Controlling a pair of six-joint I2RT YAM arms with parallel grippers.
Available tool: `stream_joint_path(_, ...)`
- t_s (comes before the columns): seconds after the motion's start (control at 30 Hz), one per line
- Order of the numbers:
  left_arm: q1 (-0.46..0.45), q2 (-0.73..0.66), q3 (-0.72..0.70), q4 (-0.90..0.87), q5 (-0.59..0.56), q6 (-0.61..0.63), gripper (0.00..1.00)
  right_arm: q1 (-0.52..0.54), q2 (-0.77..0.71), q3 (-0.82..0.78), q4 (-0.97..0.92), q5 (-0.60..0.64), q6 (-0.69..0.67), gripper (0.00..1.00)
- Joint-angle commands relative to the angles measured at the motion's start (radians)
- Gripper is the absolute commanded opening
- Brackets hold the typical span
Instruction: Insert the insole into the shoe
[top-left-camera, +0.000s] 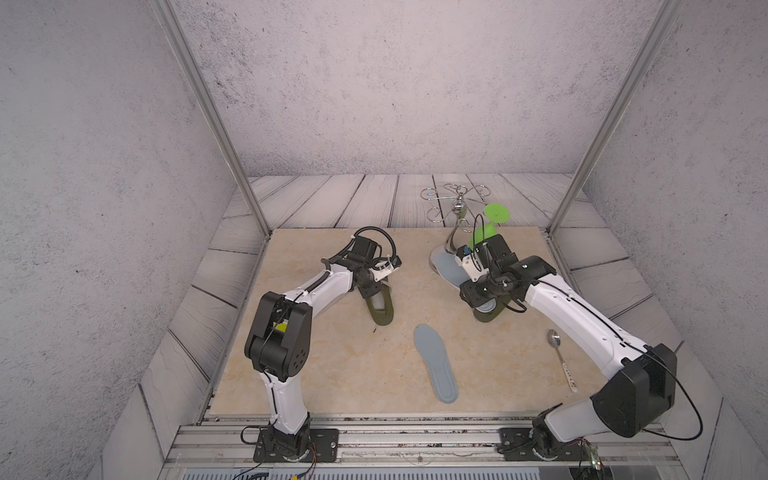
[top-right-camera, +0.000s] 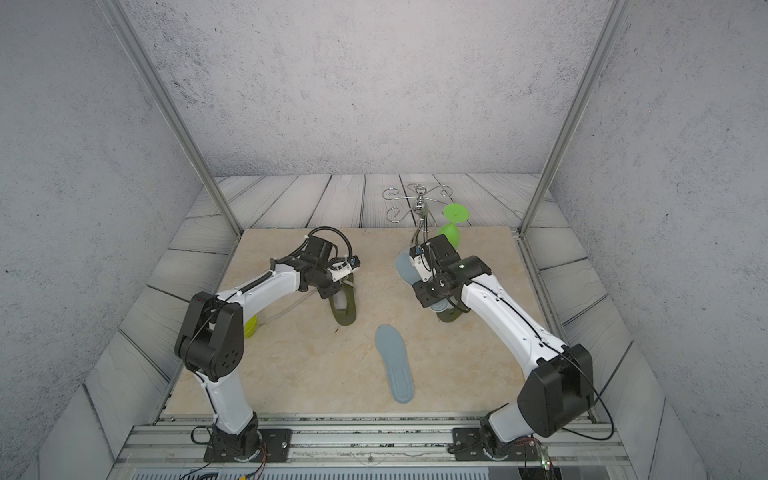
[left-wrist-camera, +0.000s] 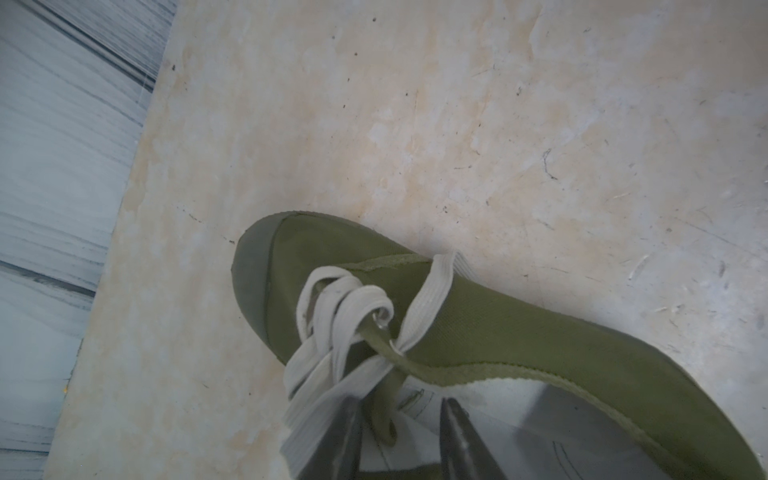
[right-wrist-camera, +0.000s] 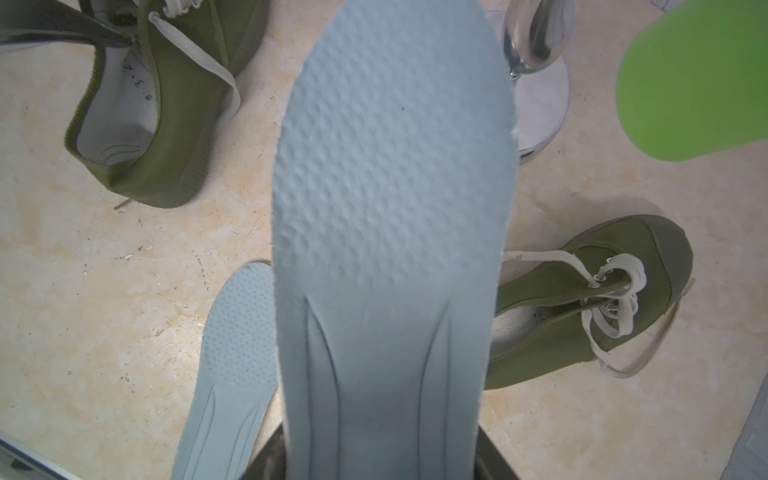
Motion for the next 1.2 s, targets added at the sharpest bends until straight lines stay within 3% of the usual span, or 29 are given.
stream_joint_path(0.0, -0.023, 0.039, 0.012, 0.016, -0.094, 0.032, 0.34, -0.006, 0.027, 0.035, -0.020, -0.011, -0.004, 0.53)
stream_joint_path(0.2, -0.045, 0.078, 0.029, 0.045, -0.205, 0.062, 0.24, -0.009, 0.028, 0.044, -0.024, -0.015, -0.007, 0.53)
stream_joint_path(0.4, -0.057, 0.062, 0.117, -0.065, -0.204, -0.039, 0.00, -0.010, 0.035, 0.051, -0.034, -0.025, -0.011, 0.53)
stream_joint_path(0.57, -0.056, 0.074, 0.312, -0.337, -0.153, -0.145, 0.00, -0.008, 0.039, 0.053, -0.053, -0.040, -0.023, 0.53)
stream_joint_path(0.7, -0.055, 0.067, 0.358, -0.438, -0.093, -0.209, 0.00, -0.008, 0.042, 0.052, -0.085, -0.080, -0.049, 0.52)
stream_joint_path(1.0, -0.053, 0.146, 0.570, -0.751, 0.089, -0.550, 0.00, -0.006, 0.029, 0.070, -0.184, -0.128, -0.044, 0.51)
stream_joint_path(1.17, -0.038, 0.148, 0.618, -0.876, 0.088, -0.676, 0.00, -0.006, 0.015, 0.074, -0.204, -0.124, -0.048, 0.51)
